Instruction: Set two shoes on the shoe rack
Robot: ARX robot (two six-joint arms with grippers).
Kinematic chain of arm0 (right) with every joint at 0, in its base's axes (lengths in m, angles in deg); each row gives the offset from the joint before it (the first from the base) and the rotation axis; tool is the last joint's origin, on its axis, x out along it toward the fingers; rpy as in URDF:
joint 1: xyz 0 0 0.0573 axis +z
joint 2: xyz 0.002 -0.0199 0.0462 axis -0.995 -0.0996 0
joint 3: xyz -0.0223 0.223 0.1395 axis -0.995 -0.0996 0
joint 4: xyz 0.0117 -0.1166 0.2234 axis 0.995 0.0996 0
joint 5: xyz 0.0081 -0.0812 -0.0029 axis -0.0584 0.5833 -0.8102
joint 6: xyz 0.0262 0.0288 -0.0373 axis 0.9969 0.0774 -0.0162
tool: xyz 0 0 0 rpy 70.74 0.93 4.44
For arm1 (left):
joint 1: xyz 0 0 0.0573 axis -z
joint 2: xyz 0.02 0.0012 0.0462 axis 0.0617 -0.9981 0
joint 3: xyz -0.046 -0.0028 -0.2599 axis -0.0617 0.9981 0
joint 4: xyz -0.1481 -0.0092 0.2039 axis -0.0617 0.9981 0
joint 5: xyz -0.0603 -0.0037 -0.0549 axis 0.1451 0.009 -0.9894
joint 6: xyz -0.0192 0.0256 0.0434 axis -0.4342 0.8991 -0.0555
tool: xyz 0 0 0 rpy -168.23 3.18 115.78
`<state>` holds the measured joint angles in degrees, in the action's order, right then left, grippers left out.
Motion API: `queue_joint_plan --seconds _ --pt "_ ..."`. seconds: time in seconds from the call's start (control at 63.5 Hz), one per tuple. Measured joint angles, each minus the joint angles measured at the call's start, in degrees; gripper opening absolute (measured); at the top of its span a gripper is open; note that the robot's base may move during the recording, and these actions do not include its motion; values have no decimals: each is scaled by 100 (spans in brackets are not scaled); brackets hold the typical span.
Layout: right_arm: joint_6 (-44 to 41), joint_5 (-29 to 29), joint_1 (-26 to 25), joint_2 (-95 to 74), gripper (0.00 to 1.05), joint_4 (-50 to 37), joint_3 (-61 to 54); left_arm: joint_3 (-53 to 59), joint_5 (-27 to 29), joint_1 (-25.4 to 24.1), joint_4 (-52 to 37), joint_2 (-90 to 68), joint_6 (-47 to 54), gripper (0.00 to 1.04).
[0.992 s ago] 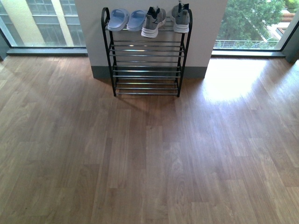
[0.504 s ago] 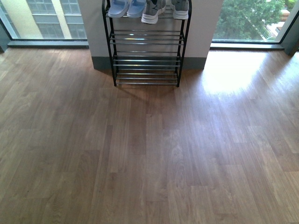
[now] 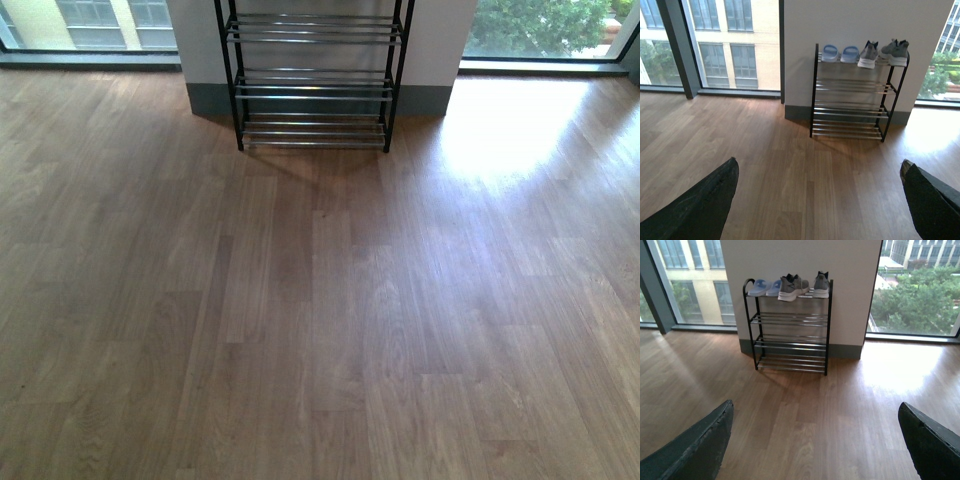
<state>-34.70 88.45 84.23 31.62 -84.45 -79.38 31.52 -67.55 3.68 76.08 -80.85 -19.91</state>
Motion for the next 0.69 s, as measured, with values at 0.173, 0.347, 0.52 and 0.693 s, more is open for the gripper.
queue_joint_plan --seconds 0.173,0.347,0.52,0.693 --pt "-2 -2 0 0 95 2 0 0 0 0 0 0 2 95" --pt "0 0 0 0 95 2 -2 0 0 0 0 0 4 95" --pt "0 0 0 0 95 2 0 0 0 0 0 0 13 95" --pt "0 0 0 0 95 2 0 0 0 0 2 0 13 95"
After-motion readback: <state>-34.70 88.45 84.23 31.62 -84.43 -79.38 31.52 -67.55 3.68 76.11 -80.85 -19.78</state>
